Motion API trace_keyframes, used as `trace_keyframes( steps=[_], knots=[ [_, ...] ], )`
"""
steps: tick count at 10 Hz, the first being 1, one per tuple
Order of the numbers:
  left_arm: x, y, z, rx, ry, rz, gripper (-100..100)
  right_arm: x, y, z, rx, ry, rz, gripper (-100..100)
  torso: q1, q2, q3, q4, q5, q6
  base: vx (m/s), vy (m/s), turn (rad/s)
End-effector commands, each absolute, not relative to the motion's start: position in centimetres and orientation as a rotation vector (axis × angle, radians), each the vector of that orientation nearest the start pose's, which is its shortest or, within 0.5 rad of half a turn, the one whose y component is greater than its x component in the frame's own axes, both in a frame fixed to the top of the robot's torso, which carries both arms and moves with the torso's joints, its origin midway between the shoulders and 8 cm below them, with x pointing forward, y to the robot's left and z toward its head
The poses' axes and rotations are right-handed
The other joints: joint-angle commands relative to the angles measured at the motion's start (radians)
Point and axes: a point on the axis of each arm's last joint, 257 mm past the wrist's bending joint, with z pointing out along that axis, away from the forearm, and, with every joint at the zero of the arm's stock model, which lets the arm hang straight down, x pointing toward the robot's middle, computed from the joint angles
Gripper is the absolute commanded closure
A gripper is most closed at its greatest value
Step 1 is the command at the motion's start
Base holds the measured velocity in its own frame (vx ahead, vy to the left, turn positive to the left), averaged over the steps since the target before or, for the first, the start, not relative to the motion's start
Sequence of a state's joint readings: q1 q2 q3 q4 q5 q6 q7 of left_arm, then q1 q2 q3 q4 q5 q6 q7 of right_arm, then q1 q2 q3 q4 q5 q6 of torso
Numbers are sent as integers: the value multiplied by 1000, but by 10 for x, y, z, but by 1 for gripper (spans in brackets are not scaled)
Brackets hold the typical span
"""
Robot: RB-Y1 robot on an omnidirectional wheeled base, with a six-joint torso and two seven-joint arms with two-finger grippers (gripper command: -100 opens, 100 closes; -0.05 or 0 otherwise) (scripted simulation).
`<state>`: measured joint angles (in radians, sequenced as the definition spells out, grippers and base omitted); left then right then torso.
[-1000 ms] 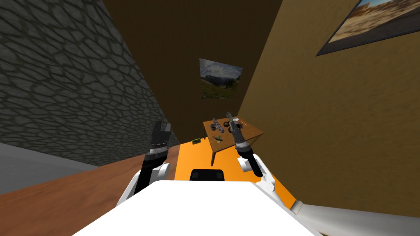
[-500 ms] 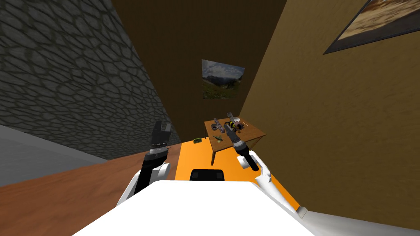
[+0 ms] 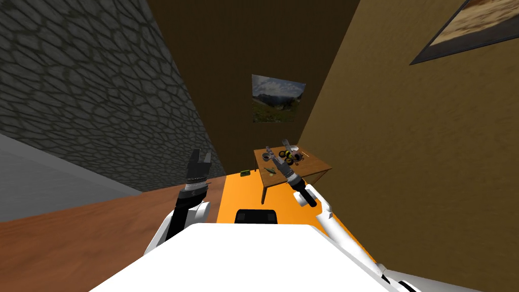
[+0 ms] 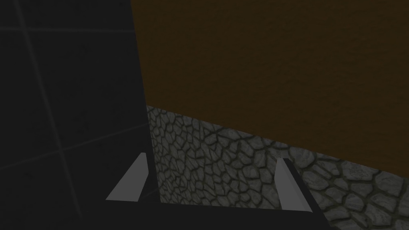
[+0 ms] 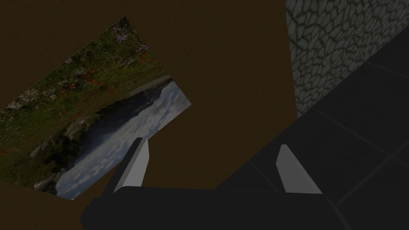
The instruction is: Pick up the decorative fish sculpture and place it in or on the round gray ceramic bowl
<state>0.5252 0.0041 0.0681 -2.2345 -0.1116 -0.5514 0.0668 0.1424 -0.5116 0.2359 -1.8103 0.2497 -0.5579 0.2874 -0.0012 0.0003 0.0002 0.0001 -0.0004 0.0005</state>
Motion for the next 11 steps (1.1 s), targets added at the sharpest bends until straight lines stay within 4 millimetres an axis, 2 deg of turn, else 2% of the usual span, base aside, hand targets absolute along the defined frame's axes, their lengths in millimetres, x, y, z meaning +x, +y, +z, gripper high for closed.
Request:
trace_keyframes(
  steps=[1, 2, 7, 9, 10, 11],
  knots=[
    [341, 291, 5, -615, 680, -1217, 0, 437, -152, -125, -165, 1298, 942, -100, 0, 0, 0, 0, 0, 0, -15, -9, 95],
    [341, 291, 5, -615, 680, -1217, 0, 438, -153, -129, -162, 1305, 939, -100, 0, 0, 0, 0, 0, 0, -16, -9, 56],
    [341, 291, 5, -615, 680, -1217, 0, 456, -165, -179, -363, 1417, 743, -100, 1, 0, 0, 0, 0, 0, -15, -4, 87],
    [341, 291, 5, -615, 680, -1217, 0, 458, -172, -189, -352, 1439, 732, -100, 1, 0, 0, 0, 0, 0, -6, 1, 28],
    [341, 291, 5, -615, 680, -1217, 0, 462, -175, -199, -426, 1457, 669, -100, 1, -1, 0, 0, 0, 0, -7, 9, 117],
    [341, 291, 5, -615, 680, -1217, 0, 464, -182, -209, -415, 1480, 658, -100, 2, -1, 0, 0, 0, 0, -6, 5, 70]
  ],
)
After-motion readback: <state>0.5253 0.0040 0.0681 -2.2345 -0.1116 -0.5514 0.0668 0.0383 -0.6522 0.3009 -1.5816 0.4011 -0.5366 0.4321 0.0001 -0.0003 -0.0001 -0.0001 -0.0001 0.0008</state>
